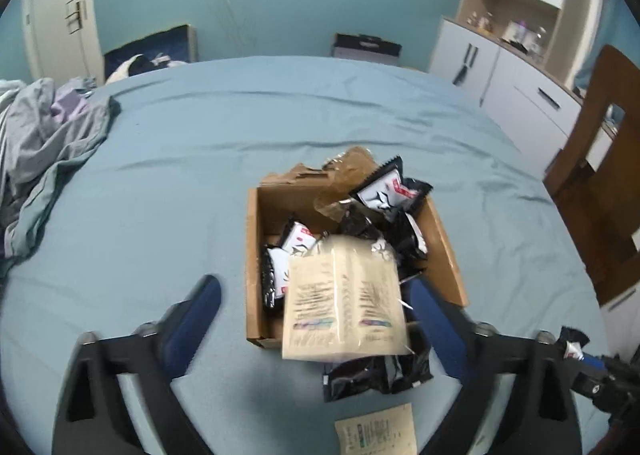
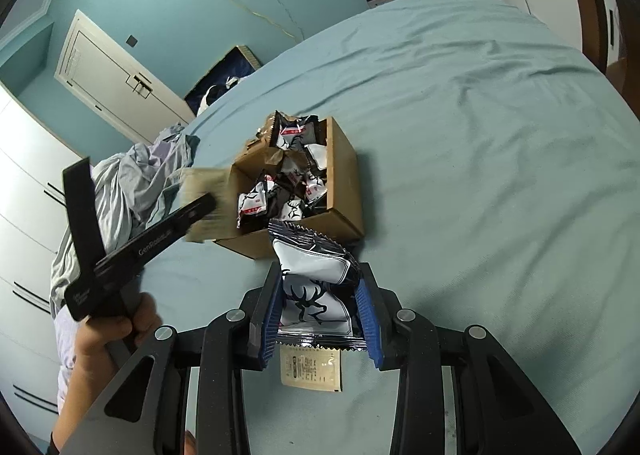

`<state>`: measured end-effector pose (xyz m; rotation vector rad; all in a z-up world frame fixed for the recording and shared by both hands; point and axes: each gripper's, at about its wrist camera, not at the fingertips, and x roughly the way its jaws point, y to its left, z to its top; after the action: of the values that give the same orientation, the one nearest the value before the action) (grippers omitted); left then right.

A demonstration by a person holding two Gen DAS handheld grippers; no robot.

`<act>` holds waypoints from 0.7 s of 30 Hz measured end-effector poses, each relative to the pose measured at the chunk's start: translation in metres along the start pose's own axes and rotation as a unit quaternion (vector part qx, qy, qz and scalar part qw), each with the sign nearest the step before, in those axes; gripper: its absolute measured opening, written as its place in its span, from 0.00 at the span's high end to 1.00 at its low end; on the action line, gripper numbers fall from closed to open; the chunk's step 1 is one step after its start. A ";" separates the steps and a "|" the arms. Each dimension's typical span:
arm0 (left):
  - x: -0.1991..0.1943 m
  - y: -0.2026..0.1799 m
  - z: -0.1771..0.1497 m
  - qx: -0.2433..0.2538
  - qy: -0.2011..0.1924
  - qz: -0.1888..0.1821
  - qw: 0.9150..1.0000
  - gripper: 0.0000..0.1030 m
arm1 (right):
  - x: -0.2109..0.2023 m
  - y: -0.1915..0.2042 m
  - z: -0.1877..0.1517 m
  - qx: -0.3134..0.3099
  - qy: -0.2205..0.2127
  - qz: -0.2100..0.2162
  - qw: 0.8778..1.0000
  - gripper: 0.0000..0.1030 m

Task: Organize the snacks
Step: 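Drop the beige sachet into the box and open the left tool, then carry the white deer-print packet over the box and open the right tool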

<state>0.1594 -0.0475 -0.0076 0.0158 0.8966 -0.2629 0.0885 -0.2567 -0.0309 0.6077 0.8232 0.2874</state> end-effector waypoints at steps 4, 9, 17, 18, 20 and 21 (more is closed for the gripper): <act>-0.004 0.008 -0.010 -0.007 0.020 0.007 1.000 0.05 | 0.002 0.001 0.000 0.001 0.002 -0.008 1.000 0.68; -0.013 0.008 -0.026 0.010 0.043 0.044 0.998 0.05 | 0.006 0.015 0.004 -0.009 0.005 -0.016 1.000 0.68; -0.044 0.000 -0.062 0.029 0.068 0.047 0.996 0.05 | 0.008 0.036 0.015 -0.034 0.003 -0.024 0.999 0.68; -0.046 0.001 -0.067 0.021 0.070 0.042 0.996 0.05 | 0.010 0.038 0.017 -0.039 0.006 -0.028 0.999 0.68; -0.045 0.000 -0.077 0.015 0.083 0.038 0.996 0.05 | 0.015 0.045 0.022 -0.044 0.010 -0.034 0.998 0.68; -0.044 -0.001 -0.080 0.018 0.089 0.036 0.995 0.05 | 0.019 0.050 0.027 -0.048 0.013 -0.037 0.998 0.68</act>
<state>0.0716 -0.0289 -0.0237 0.1060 1.0671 -0.2130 0.1205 -0.2188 0.0021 0.4844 0.8499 0.2662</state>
